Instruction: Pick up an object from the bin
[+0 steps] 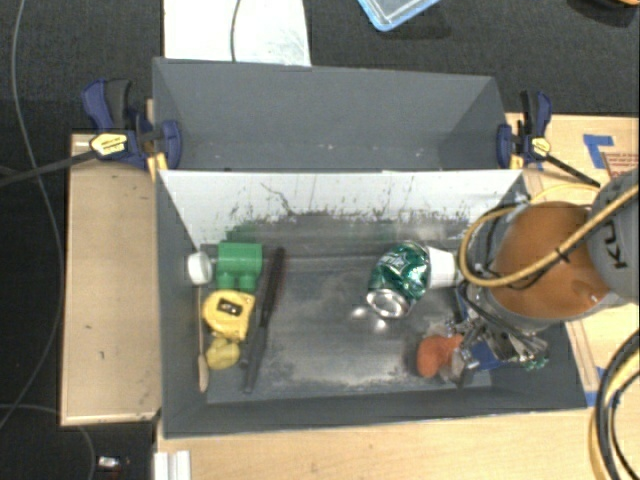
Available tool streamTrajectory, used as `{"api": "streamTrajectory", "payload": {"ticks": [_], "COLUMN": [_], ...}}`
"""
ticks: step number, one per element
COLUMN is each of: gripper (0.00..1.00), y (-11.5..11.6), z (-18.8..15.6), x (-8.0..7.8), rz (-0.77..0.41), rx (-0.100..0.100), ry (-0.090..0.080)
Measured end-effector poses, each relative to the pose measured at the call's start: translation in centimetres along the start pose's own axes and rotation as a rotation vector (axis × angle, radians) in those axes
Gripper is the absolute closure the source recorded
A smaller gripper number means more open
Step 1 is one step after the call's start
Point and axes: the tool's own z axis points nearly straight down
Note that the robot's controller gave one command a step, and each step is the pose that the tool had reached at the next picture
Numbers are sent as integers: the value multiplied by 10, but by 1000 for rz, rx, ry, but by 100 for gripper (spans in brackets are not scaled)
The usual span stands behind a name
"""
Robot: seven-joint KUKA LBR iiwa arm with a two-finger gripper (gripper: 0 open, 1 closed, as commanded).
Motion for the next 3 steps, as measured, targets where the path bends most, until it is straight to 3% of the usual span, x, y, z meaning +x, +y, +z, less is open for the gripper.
{"api": "streamTrajectory", "payload": {"ticks": [1,2,3], "gripper": [100,100,100], "y": [0,-2,9], "z": [0,-59,-135], "x": [0,-2,-20], "rz": [0,14,5], "rx": [0,-3,-4], "ry": [0,6,6]}}
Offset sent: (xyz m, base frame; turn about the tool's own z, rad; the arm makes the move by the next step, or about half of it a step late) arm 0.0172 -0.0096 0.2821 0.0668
